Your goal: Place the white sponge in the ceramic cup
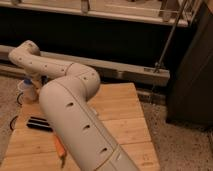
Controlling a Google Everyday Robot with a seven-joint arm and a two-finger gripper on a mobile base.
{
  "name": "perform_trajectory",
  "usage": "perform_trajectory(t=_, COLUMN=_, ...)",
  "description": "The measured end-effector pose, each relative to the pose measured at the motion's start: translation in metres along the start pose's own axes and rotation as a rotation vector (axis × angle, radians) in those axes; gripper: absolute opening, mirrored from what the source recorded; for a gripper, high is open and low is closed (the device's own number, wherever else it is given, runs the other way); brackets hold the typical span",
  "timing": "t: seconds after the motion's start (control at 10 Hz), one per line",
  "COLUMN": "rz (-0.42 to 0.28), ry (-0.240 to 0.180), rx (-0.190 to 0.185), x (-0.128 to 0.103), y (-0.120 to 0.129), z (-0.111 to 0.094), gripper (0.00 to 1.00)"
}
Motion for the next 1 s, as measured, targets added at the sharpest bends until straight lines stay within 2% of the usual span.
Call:
perform_trajectory(t=0.5, rz=-0.084, ry=-0.083, rx=-0.100, x=0.012, y=0.006, z=0.001, gripper=0.00)
perform_trajectory(t=1.0, rz=-0.071, ry=-0.123, rx=-0.112, x=0.017, y=0.006, z=0.000, gripper=0.00)
